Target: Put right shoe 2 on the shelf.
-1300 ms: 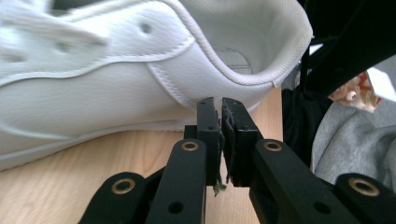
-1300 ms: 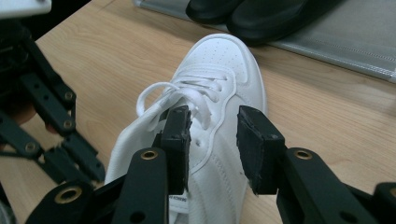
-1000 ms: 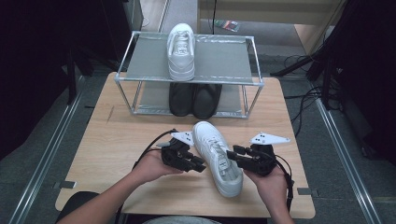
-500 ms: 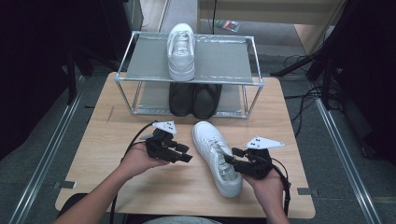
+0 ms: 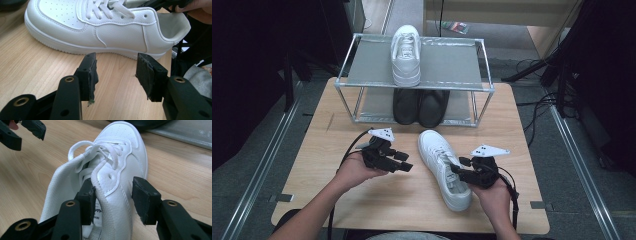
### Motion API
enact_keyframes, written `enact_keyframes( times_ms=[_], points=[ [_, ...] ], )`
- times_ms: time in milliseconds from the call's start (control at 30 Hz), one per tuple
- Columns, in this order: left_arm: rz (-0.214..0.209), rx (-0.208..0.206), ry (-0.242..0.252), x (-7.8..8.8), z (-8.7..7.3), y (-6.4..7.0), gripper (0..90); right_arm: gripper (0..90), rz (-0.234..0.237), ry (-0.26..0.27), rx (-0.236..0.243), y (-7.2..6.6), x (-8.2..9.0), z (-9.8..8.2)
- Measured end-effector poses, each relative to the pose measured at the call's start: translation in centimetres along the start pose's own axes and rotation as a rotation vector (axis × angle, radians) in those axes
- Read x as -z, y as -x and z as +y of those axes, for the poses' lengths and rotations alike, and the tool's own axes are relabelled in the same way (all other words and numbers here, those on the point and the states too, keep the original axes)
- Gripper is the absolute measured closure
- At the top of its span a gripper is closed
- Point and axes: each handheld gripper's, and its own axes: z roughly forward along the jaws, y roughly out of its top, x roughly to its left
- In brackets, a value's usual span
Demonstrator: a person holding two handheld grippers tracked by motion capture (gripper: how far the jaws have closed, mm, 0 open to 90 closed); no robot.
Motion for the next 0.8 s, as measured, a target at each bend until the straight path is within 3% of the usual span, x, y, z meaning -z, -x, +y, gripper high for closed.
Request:
enact_keyframes(
  times_ms=[267, 500, 567, 633, 800],
  points=[
    [0.004, 0.004, 0.011, 0.1, 0.0, 0.0, 51.2, 53.6, -0.008, 0.02, -0.011, 0.0, -0.8, -0.1],
    [0.005, 0.009, 0.013, 0.3, -0.1, -0.2, 51.2, 57.7, -0.06, 0.026, 0.015, -0.3, -1.9, 0.1],
    [0.005, 0.011, 0.016, 0.4, -0.1, -0.2, 51.2, 61.4, -0.069, 0.031, 0.005, -0.2, -2.3, 0.1],
    [0.011, 0.009, 0.021, 0.4, -0.2, -0.2, 51.2, 67.7, -0.059, 0.044, -0.049, 0.3, -2.3, 0.1],
    [0.013, 0.014, 0.029, 0.8, -0.2, -0.4, 51.2, 78.2, -0.058, 0.054, -0.091, 0.7, -2.1, 0.1]
  ],
)
